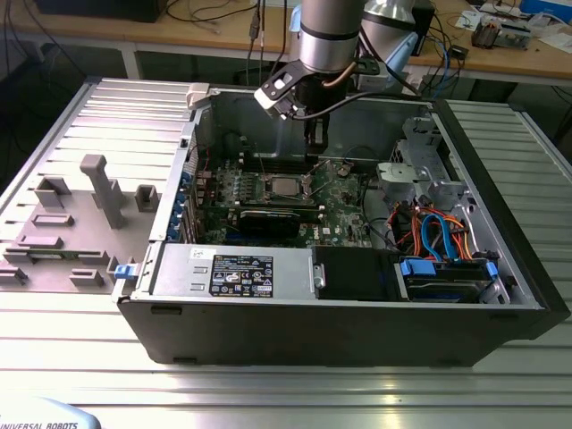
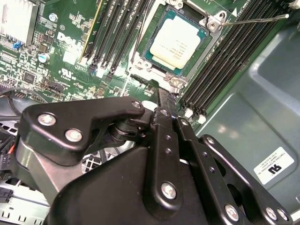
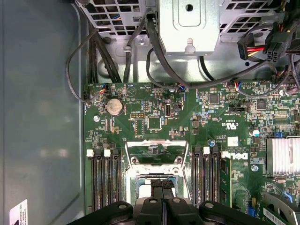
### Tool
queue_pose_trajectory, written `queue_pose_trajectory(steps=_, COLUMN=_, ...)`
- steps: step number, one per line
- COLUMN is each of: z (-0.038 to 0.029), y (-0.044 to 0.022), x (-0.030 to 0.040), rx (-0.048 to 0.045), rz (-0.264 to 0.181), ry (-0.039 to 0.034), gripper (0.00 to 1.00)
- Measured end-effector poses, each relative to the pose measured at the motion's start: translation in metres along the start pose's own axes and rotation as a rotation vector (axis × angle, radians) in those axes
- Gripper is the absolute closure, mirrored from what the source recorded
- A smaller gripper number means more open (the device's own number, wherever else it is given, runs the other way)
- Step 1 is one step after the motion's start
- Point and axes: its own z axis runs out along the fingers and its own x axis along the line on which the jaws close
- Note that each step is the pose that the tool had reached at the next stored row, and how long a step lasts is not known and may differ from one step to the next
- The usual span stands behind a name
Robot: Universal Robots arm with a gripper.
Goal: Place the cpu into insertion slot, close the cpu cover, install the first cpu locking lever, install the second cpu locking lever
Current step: 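Close the cpu cover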
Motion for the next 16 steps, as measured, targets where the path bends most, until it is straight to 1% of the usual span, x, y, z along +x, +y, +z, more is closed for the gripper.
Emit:
queue_pose_trajectory(steps=9, z=-0.0001, y=0.0001, x=0.0001, rx=-0.0001, rz=0.0, ry=0.0002, gripper=0.89)
queue_pose_trajectory(steps=11, z=-0.0023, y=0.0001, x=0.0001, rx=0.0, rz=0.0, ry=-0.0001, gripper=0.89)
queue_pose_trajectory(steps=16, z=-0.0026, y=0.0002, x=0.0, rx=0.0, rz=0.0, ry=0.0, gripper=0.89)
